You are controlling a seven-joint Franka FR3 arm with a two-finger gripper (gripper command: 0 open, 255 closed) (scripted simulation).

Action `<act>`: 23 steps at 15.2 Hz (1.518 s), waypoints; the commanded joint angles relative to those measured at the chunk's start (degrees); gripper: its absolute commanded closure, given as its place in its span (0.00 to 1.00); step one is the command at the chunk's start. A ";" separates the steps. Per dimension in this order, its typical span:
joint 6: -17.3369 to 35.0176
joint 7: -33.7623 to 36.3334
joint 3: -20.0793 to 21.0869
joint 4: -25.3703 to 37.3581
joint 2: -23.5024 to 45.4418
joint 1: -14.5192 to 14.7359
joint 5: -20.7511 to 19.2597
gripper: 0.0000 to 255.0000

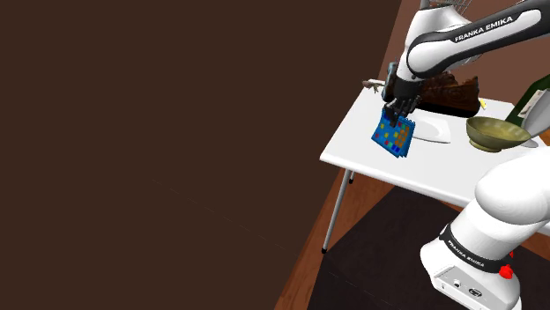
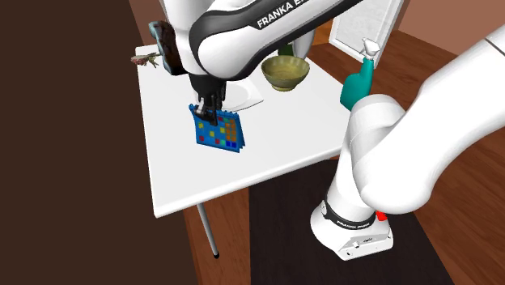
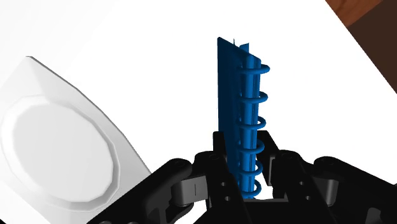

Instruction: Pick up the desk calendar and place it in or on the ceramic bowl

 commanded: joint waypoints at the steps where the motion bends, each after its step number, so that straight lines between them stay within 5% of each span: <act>1: -1.81 -0.35 0.10 1.24 -0.61 0.08 0.26 1.00; 23: -19.66 -2.83 1.78 15.72 -4.11 0.80 2.47 1.00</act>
